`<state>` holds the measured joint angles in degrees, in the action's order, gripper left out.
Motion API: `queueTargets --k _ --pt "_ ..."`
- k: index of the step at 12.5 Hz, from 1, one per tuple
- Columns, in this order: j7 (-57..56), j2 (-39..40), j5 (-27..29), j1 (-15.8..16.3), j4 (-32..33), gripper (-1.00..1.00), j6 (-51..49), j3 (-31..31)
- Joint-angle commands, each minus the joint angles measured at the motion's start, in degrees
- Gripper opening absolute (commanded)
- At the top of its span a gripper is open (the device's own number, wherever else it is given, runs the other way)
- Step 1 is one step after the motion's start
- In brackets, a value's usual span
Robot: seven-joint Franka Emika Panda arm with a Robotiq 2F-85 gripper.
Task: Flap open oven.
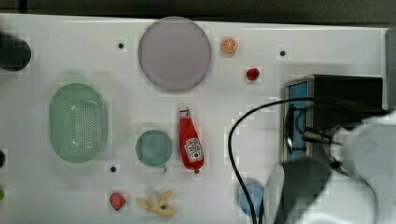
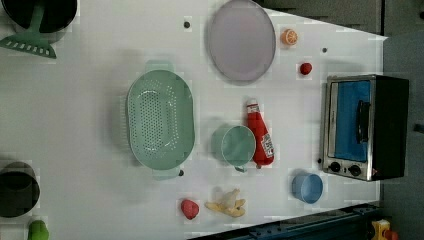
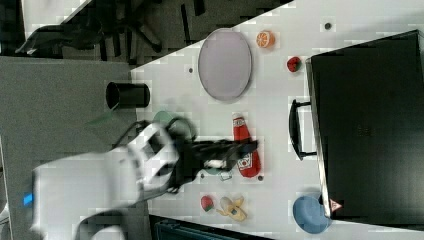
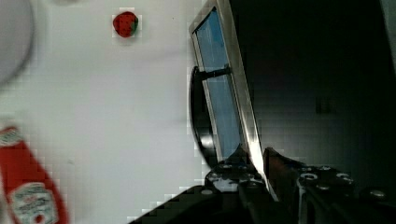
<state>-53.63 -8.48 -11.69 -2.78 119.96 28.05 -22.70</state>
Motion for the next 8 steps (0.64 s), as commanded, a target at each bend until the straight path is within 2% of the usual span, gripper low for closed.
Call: queueTargets --k 1,8 --pt "-10.0 4.8 -0.1 0.5 0.7 -0.65 3.2 -1.7" --pt "-10.0 14.6 0.2 0.5 4.7 -0.65 13.7 -2.5"
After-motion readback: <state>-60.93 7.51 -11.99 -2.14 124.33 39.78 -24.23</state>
